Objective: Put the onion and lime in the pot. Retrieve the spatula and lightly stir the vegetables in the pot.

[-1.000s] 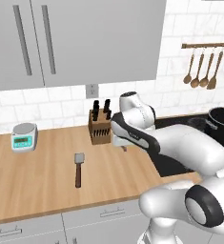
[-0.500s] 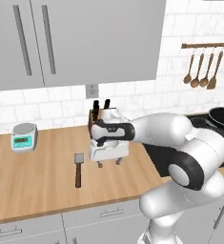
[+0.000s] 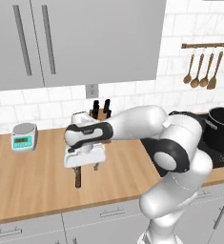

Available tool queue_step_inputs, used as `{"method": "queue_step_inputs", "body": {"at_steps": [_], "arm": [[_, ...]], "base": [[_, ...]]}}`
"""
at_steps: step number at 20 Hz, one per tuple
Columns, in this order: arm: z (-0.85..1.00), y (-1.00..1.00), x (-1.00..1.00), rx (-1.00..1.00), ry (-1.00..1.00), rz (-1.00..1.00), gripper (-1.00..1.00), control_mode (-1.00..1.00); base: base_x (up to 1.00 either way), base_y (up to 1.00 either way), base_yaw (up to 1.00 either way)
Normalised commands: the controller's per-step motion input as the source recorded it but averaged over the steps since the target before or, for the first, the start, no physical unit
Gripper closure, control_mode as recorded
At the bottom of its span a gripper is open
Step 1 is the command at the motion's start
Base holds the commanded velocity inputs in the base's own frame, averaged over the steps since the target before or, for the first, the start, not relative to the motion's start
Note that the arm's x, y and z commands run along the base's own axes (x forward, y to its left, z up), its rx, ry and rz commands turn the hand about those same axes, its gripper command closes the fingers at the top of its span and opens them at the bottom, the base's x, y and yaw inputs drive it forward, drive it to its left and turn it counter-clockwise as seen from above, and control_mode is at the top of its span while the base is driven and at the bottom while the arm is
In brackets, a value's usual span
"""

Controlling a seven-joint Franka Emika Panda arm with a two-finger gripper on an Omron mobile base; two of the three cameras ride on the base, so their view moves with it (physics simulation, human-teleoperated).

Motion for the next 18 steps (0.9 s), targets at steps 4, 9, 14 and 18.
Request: {"method": "queue_step_inputs", "body": {"at_steps": [4, 9, 14, 18], "arm": [[-0.31, 0.39, -0.08, -0.06, 0.00, -0.22, -1.00, -1.00], [-0.47, 0.10, -0.16, -0.02, -0.02, -0.23, -1.00, -1.00], [-0.55, 0.00, -0.13, -0.03, -0.09, -0.19, -1.00, -1.00], [-0.53, 0.00, 0.00, -0.05, -0.12, -0.12, 1.00, -1.00]], "base": [[0.00, 0.00, 0.00], [0.00, 0.00, 0.00], [0.00, 0.00, 0.00], [0.00, 0.00, 0.00]]}}
